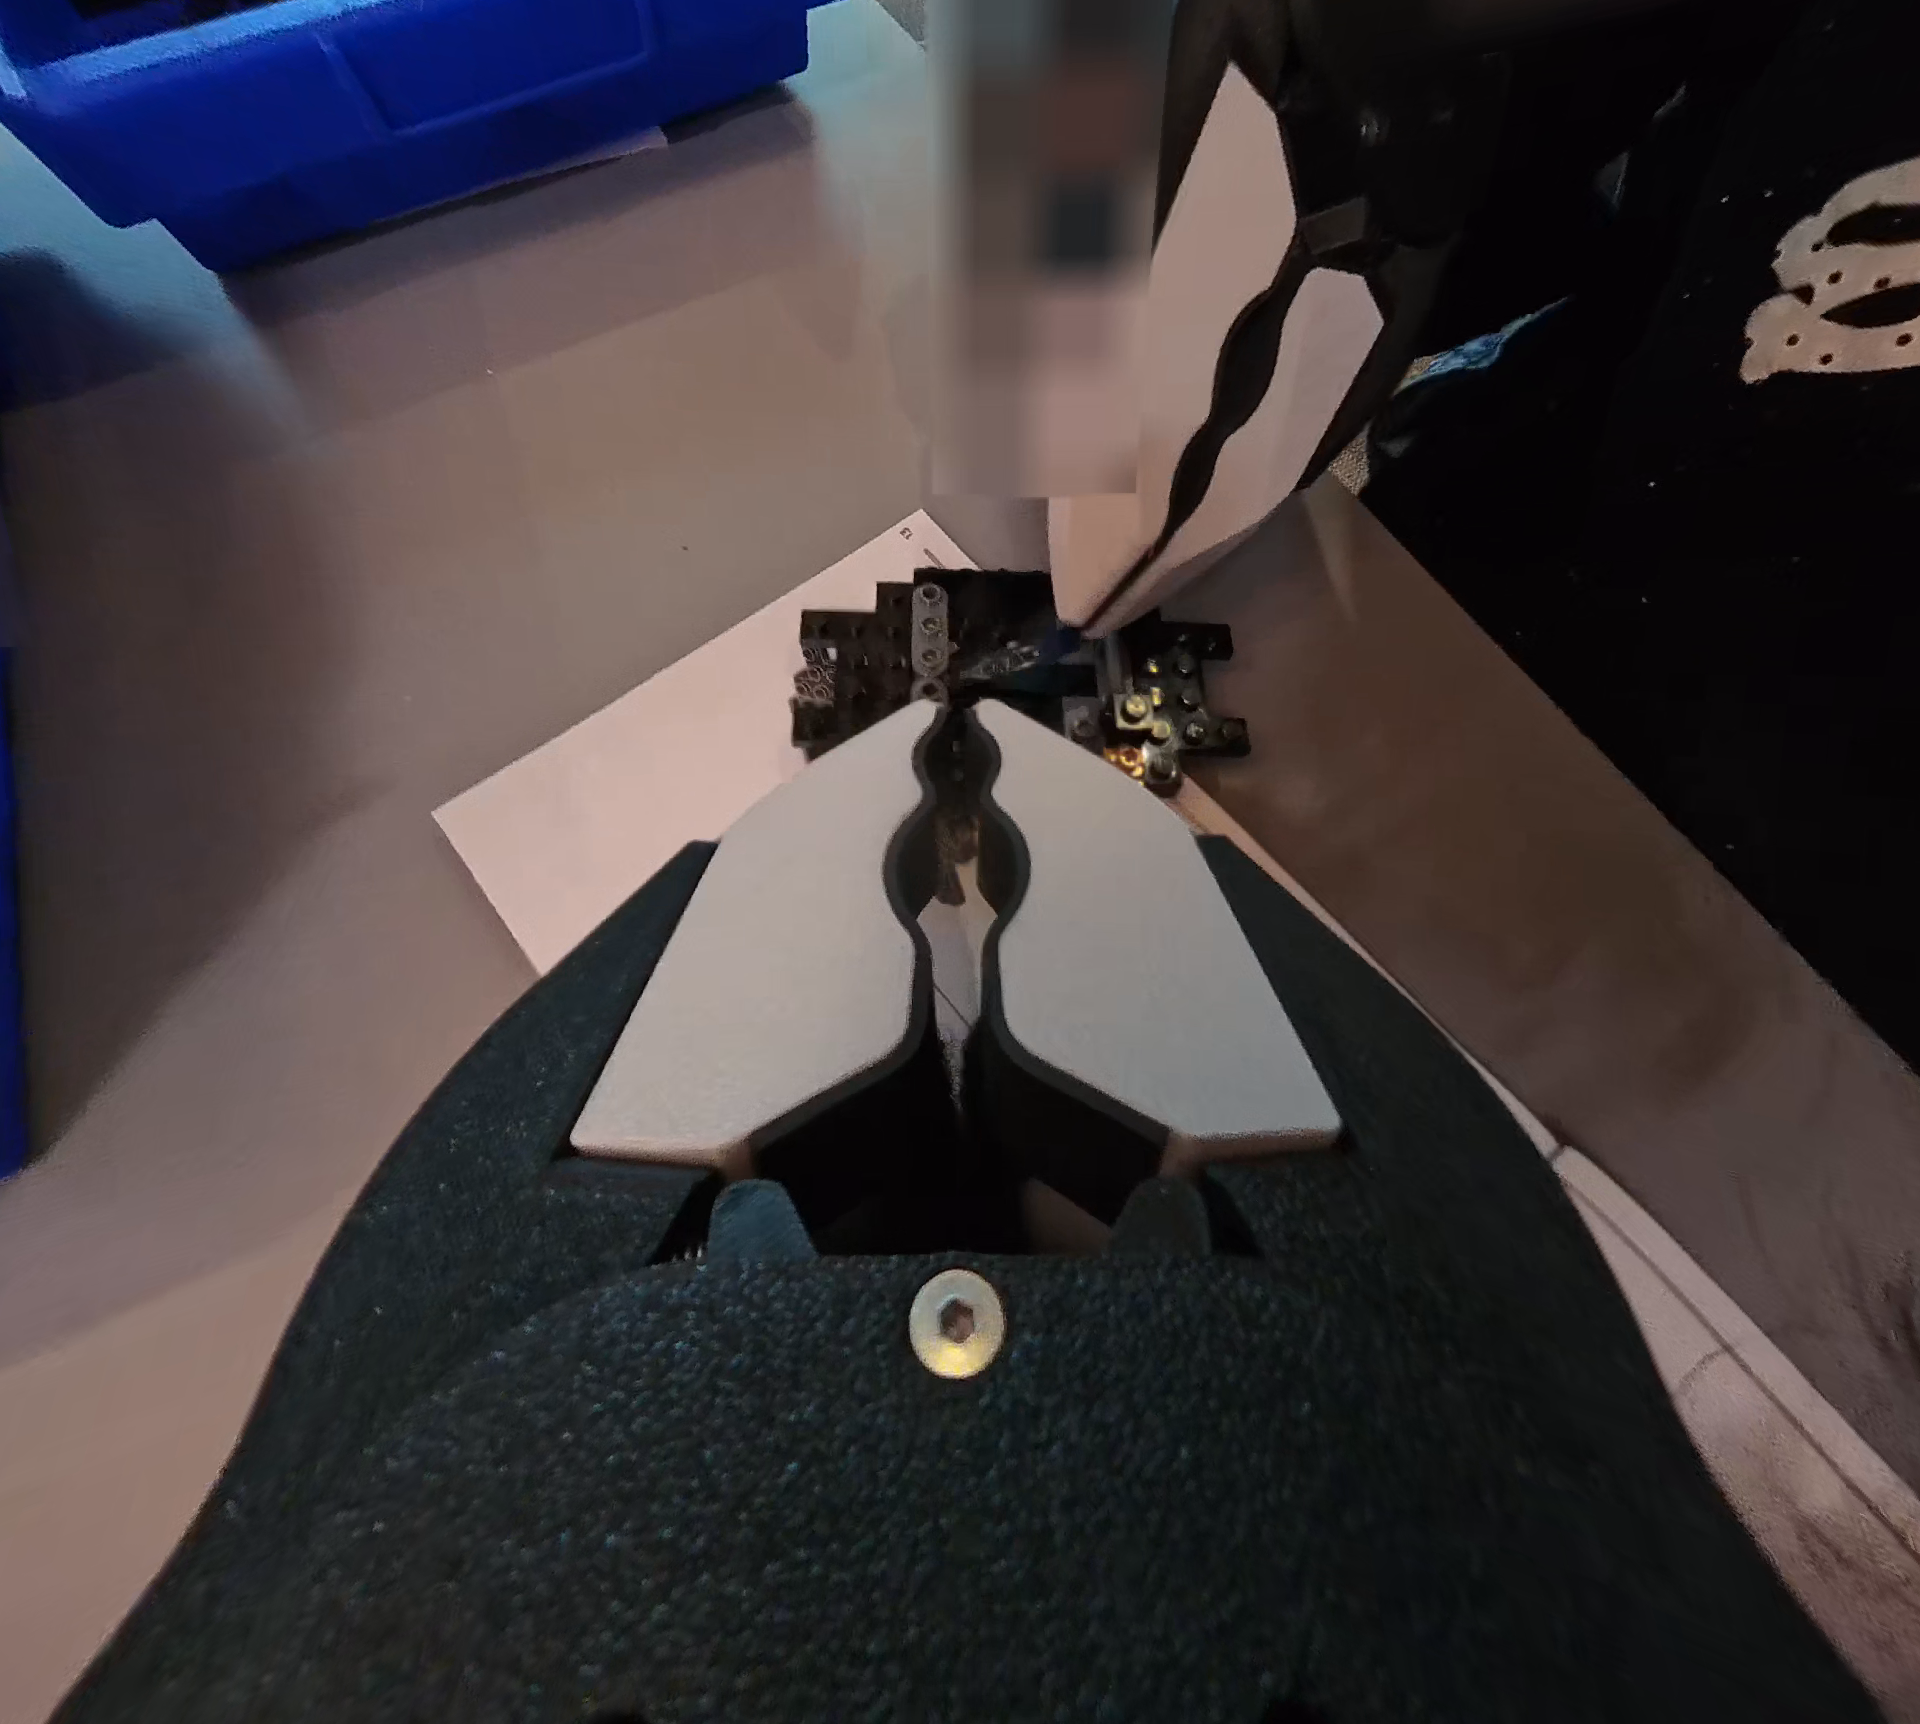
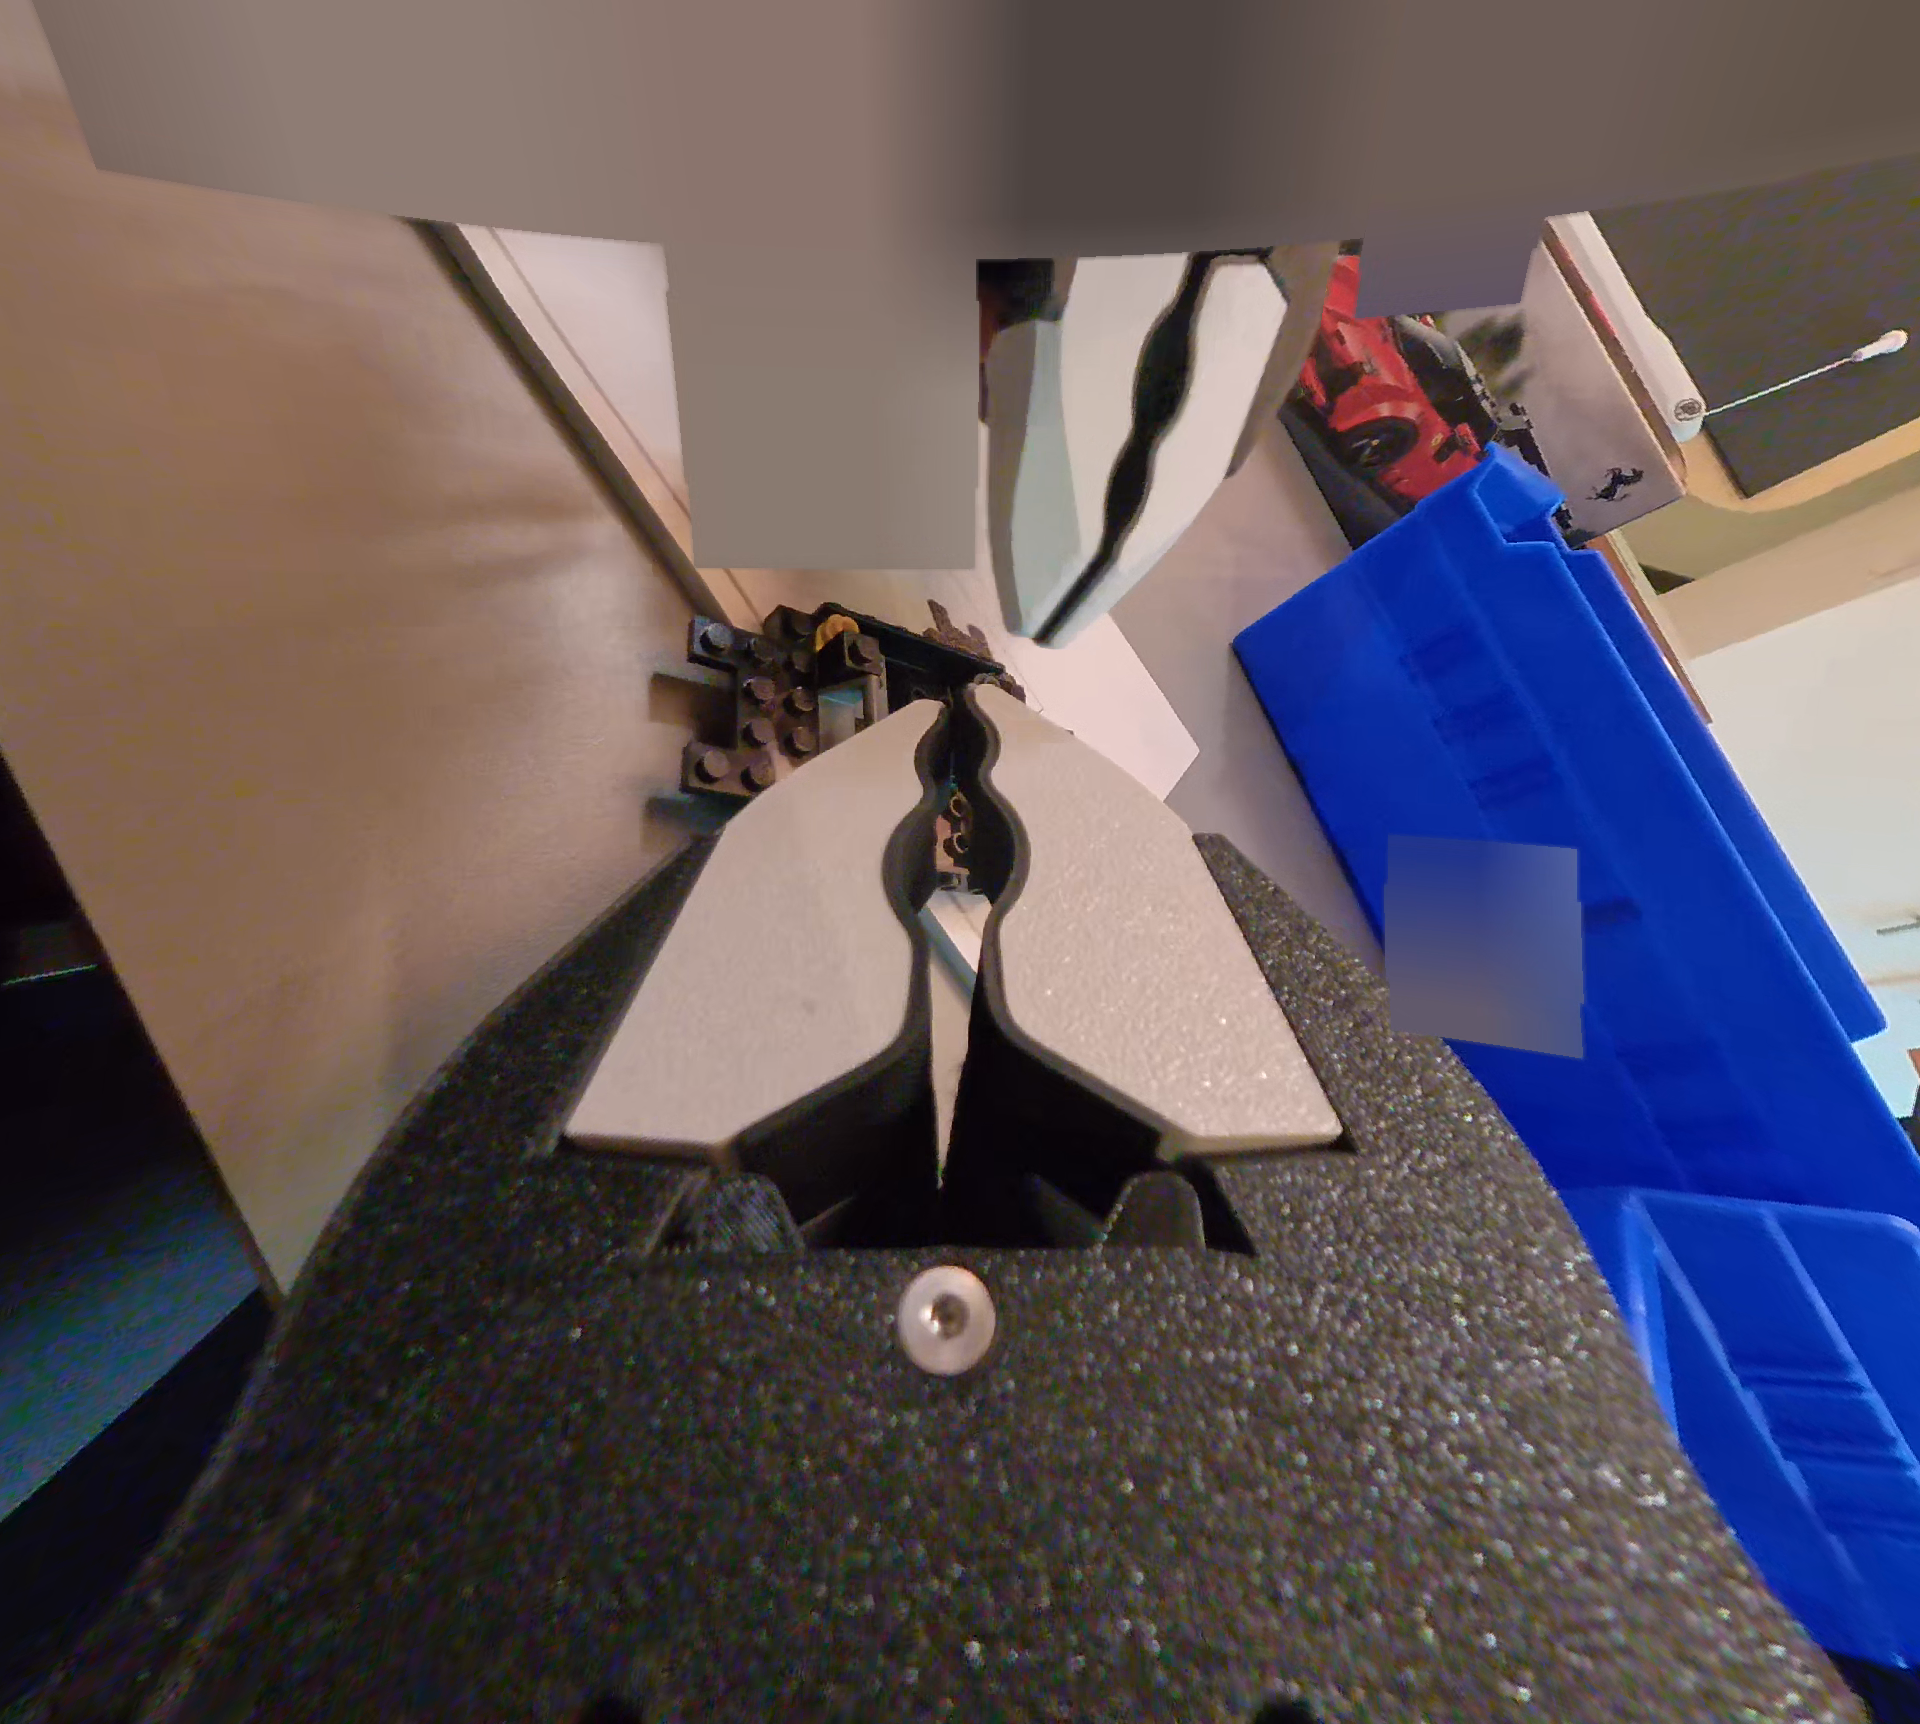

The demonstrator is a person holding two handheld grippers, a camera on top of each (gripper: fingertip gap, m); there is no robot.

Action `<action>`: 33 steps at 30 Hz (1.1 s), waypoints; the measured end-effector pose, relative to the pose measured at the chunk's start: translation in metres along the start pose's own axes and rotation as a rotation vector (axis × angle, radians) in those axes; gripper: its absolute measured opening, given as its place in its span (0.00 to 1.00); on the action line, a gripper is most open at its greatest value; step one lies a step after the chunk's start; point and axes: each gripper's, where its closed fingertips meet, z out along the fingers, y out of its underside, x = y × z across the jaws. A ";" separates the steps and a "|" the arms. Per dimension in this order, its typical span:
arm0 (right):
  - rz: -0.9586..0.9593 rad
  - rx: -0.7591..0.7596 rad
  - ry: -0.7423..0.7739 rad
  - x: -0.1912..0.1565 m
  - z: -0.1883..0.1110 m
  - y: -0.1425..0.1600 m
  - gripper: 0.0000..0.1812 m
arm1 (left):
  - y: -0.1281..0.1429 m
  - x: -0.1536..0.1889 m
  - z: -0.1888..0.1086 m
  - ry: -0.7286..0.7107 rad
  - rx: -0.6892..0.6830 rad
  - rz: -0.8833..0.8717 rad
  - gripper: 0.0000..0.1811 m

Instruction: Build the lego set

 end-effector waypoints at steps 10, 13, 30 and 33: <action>-0.002 0.000 0.002 0.000 0.000 0.000 0.00 | -0.002 0.000 0.017 0.094 -0.123 0.042 0.00; -0.002 0.000 0.003 0.000 0.000 0.000 0.00 | -0.002 0.002 0.019 0.104 -0.136 0.054 0.00; -0.002 -0.002 0.003 -0.001 0.001 0.000 0.00 | 0.005 0.008 0.025 0.152 -0.200 0.090 0.00; -0.003 -0.003 0.004 -0.001 0.001 0.000 0.00 | 0.006 0.008 0.026 0.156 -0.203 0.086 0.00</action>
